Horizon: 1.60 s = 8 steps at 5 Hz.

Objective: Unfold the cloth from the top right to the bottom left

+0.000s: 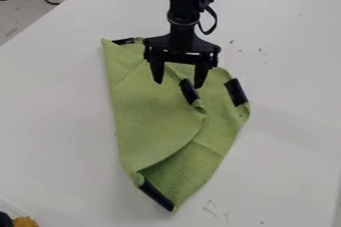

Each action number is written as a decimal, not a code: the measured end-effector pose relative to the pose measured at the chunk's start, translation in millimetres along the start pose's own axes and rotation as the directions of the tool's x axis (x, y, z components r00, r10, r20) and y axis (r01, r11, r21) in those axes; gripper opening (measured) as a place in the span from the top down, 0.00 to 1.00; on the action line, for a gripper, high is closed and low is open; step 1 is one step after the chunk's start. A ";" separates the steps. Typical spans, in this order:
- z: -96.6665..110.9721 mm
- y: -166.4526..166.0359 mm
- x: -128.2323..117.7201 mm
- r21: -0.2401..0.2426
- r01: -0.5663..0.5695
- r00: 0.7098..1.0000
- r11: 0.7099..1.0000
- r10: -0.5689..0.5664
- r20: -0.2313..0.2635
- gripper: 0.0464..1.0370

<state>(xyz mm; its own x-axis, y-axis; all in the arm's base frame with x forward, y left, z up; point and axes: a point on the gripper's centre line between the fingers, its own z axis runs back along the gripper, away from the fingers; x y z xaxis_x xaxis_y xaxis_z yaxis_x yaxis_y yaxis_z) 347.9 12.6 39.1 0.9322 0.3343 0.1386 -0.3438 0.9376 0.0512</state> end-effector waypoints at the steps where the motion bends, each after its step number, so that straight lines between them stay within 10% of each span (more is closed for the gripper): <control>1: -10.2 -0.3 -4.1 0.010 -0.001 1.000 1.000 0.001 -0.030 0.04; 5: -20.8 -16.8 17.8 0.045 0.023 0.998 0.999 -0.021 -0.051 0.04; 8: -24.7 -19.3 15.0 0.024 0.025 0.999 0.999 -0.023 -0.049 0.41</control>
<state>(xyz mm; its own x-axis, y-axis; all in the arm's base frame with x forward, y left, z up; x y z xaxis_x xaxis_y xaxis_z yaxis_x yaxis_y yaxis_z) 371.2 1.9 15.7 0.9445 0.3164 0.0886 -0.3233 0.9430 0.0786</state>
